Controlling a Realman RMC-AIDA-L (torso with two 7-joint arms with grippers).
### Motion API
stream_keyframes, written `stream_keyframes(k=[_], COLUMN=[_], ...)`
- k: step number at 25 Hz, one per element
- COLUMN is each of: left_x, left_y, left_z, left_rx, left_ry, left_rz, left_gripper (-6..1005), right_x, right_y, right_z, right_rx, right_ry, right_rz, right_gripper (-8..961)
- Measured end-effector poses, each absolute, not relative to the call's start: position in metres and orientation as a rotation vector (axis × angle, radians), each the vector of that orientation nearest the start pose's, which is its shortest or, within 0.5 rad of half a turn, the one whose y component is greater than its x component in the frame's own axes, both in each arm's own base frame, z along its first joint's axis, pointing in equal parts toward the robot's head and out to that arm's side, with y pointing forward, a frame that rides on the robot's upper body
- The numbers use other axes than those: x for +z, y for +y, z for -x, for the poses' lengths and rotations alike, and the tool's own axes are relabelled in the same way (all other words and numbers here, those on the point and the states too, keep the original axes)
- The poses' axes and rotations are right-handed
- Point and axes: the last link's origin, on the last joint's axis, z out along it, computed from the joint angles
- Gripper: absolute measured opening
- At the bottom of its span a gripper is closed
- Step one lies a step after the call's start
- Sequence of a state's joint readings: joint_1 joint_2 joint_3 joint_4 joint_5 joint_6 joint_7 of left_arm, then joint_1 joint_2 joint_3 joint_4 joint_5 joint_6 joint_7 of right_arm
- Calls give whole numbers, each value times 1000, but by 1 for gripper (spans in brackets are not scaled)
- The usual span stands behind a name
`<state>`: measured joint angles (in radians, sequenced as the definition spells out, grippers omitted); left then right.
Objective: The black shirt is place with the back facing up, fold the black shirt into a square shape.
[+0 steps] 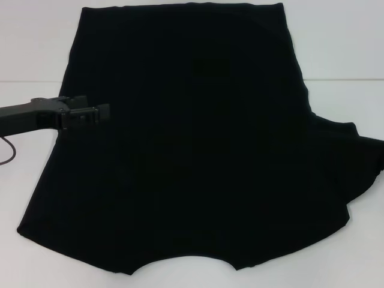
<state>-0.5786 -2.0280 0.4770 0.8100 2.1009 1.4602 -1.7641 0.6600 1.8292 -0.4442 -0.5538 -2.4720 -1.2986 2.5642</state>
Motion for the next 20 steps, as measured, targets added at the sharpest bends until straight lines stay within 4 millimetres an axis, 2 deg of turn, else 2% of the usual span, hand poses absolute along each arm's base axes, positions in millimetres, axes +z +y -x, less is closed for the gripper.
stream_keyframes(k=[5,11,20], left_x=[76,76,76], left_y=[374,375,375], left_z=[277,275,274], left_rx=[-673,-683,-693], left_ry=[-974,-971,-969], left_rz=[2367,2365,2368], left_gripper=[782,776,768], right_x=[105,93,71], right_y=[391,404,423], right_z=[-334,-313,-285], right_rx=[442,442,284], right_ry=[1945,1902,1751], right_rz=[1791,1878,2036], right_gripper=[21,25,33])
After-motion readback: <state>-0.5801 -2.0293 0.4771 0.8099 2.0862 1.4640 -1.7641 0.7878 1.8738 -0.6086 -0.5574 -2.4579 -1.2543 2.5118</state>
